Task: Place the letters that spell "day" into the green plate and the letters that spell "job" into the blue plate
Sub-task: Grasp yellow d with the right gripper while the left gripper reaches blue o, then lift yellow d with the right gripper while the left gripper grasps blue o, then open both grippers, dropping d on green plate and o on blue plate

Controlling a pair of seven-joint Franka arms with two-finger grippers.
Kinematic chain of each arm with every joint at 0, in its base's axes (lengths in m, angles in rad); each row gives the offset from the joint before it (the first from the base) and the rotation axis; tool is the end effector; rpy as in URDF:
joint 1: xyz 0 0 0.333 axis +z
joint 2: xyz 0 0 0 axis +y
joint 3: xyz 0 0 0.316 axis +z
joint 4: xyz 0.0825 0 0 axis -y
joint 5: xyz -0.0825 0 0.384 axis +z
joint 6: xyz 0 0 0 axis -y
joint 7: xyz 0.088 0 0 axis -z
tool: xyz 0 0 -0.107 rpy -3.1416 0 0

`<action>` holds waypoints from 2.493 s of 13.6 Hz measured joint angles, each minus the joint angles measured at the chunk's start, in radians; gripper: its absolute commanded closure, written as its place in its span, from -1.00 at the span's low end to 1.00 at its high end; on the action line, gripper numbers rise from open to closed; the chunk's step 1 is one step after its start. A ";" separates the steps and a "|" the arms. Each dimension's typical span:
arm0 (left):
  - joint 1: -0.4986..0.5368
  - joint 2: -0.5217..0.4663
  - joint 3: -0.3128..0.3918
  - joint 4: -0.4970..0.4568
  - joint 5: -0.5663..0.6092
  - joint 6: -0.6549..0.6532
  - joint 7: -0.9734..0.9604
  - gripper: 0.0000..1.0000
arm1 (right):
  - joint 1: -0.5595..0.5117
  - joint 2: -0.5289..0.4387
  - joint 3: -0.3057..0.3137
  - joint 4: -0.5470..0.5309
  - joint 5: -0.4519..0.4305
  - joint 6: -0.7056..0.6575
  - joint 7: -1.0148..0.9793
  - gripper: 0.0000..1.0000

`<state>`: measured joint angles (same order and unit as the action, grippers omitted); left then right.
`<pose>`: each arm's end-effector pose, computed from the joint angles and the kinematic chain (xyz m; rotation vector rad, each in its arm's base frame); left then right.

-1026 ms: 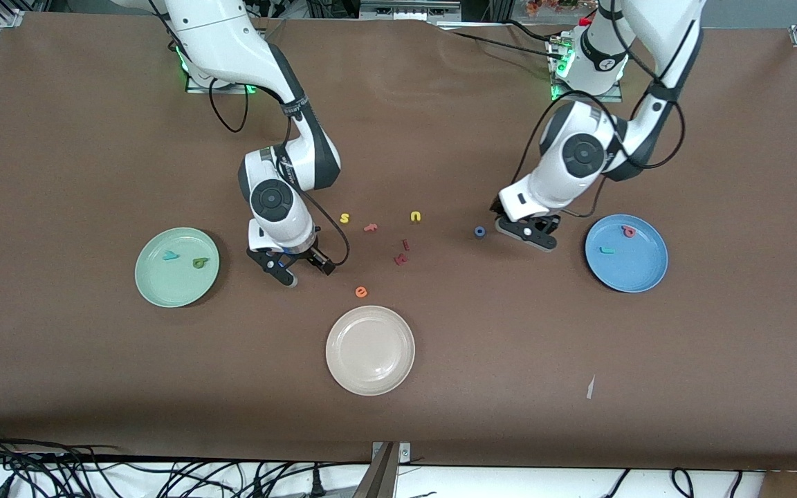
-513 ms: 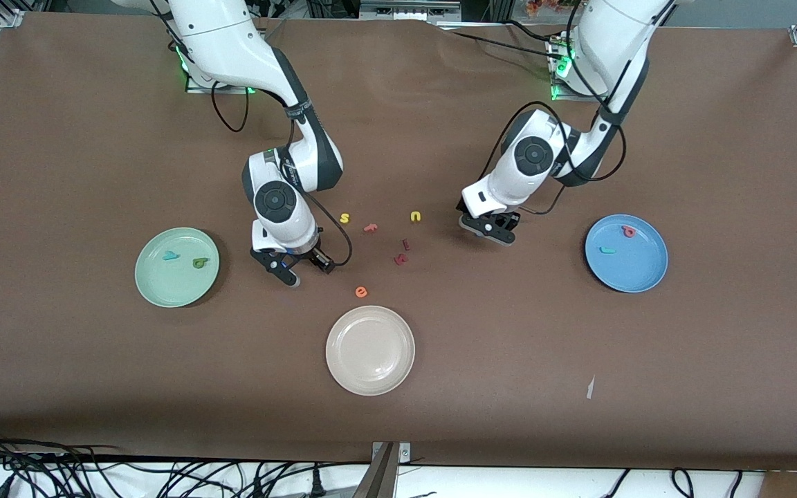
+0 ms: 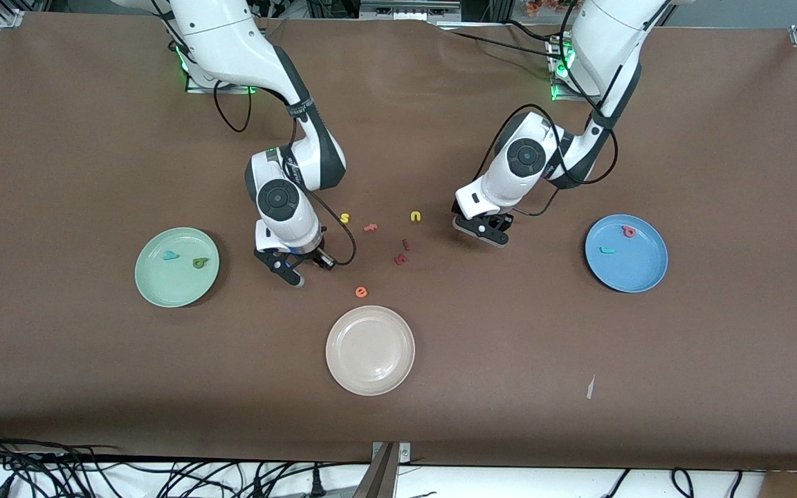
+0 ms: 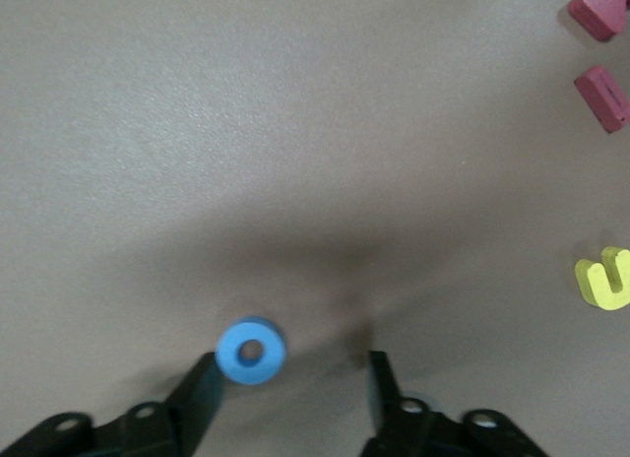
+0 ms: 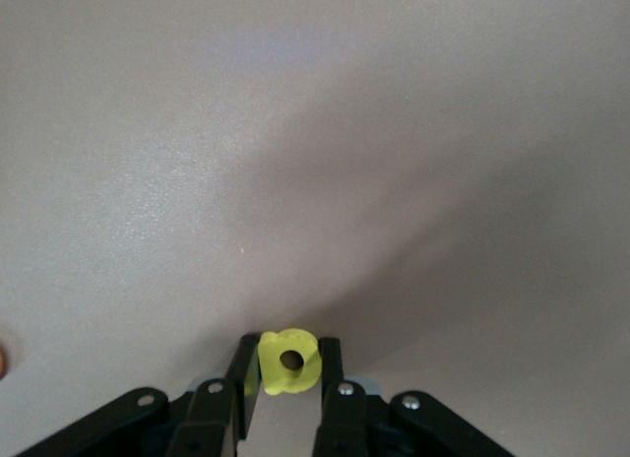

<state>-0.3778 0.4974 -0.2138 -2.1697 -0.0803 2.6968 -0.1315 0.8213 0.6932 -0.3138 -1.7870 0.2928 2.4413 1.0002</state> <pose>0.4691 -0.3148 0.1691 2.9516 -0.5386 -0.0203 0.5650 0.3312 0.1796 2.9760 -1.0007 0.0207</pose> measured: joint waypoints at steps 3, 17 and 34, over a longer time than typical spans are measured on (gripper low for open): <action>0.000 0.001 0.002 0.001 0.000 0.000 0.001 0.03 | -0.004 -0.019 -0.040 0.016 0.000 -0.090 -0.063 0.89; -0.001 0.020 0.035 0.040 0.000 -0.005 0.018 0.72 | -0.039 -0.130 -0.401 -0.188 0.003 -0.184 -1.018 -0.99; 0.488 -0.247 0.143 -0.068 0.002 -0.325 0.658 -0.92 | -0.039 -0.157 -0.415 0.210 0.049 -0.691 -0.914 -1.00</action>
<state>0.1105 0.2507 -0.0710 -2.2376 -0.0785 2.3722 0.5267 0.7821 0.5365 -0.7292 -1.5775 0.3415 1.7508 0.0862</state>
